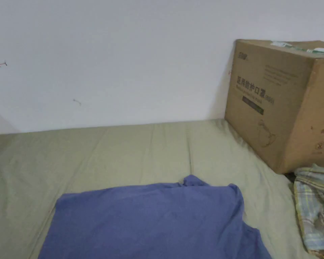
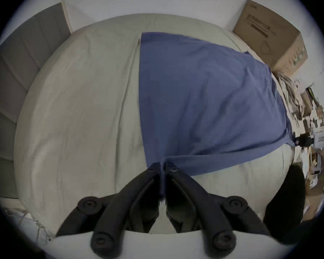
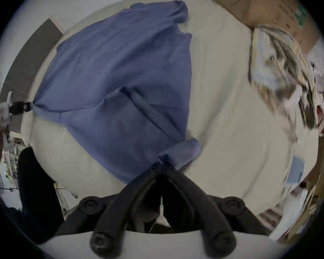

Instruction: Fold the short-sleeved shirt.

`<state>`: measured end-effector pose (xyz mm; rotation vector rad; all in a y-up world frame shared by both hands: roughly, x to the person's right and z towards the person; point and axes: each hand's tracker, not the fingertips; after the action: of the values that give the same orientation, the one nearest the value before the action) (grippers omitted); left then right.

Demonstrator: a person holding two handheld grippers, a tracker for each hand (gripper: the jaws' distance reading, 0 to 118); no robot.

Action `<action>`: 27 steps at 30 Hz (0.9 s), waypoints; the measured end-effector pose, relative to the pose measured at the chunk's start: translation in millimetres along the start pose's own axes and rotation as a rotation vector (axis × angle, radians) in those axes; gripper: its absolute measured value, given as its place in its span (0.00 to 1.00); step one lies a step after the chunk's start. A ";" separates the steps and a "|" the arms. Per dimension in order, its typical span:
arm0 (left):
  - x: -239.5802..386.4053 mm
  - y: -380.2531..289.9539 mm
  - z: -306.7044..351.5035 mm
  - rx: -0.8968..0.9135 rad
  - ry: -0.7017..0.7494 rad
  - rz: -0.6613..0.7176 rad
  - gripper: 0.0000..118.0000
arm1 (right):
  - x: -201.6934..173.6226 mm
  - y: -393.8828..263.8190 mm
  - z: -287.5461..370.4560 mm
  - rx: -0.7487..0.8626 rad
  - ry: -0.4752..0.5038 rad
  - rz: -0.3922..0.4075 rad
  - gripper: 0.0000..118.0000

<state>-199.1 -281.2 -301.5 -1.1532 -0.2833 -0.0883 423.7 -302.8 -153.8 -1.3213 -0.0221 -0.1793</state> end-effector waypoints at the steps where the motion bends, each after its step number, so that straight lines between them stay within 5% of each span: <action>1: 8.4 -13.7 11.9 0.005 -0.002 -0.003 0.04 | 0.7 -11.4 -1.1 -0.003 0.006 -0.019 0.00; 11: 12.0 -70.5 38.3 0.037 -0.054 0.035 0.07 | 2.5 -41.5 9.0 0.058 0.011 -0.080 0.07; 12: 12.6 -73.7 39.5 0.050 -0.061 0.034 0.17 | 3.4 -41.3 8.7 0.070 0.009 -0.086 0.16; 14: -4.6 -76.2 30.6 0.065 -0.062 0.046 0.76 | -0.5 -43.1 12.8 0.126 -0.007 -0.091 0.57; 15: -6.0 -78.6 33.2 0.071 -0.062 0.059 0.96 | -1.4 -43.4 17.4 0.165 -0.011 -0.092 0.78; 16: -6.7 -81.6 35.6 0.076 -0.063 0.069 1.00 | -3.3 -43.3 22.8 0.192 -0.022 -0.097 0.86; 27: 12.3 -78.8 101.6 0.267 0.072 0.091 0.99 | -53.1 -31.0 104.9 0.489 -0.058 -0.139 0.86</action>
<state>-222.0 -219.8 -190.2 -0.8944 -0.1724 -0.0113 375.8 -202.7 -104.2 -0.8368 -0.1959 -0.2360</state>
